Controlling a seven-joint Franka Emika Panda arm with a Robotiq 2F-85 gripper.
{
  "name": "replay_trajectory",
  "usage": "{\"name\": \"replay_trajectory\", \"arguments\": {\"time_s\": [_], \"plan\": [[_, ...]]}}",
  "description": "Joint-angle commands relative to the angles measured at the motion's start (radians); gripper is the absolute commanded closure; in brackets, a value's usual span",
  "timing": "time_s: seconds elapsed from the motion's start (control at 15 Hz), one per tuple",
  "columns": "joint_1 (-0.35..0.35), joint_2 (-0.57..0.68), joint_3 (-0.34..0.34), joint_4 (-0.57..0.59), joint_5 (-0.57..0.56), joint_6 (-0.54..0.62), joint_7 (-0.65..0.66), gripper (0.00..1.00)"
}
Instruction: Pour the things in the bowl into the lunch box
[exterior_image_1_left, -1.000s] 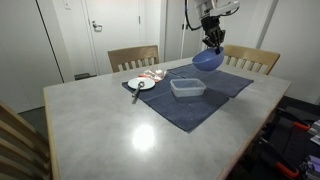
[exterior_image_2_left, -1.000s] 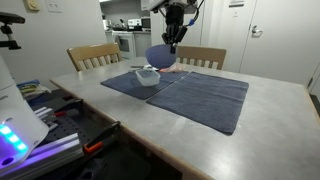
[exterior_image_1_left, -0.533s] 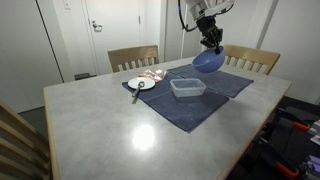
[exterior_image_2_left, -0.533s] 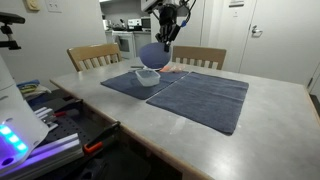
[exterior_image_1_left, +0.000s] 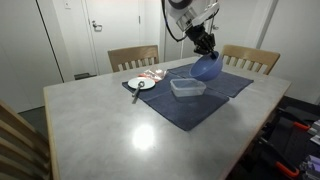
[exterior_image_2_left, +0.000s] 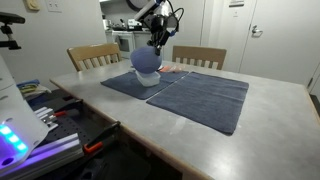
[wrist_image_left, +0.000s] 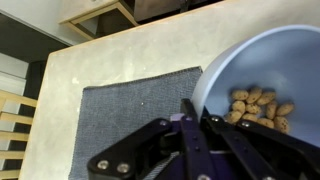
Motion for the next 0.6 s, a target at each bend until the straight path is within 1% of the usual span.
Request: {"name": "replay_trajectory", "arguments": {"time_s": [0.0,0.53], "plan": [[0.01,0.102,-0.002,0.139,-0.04,-0.119,-0.024,0.99],[0.032,0.241,-0.003,0.369,-0.133,-0.318,-0.09,0.99]]}}
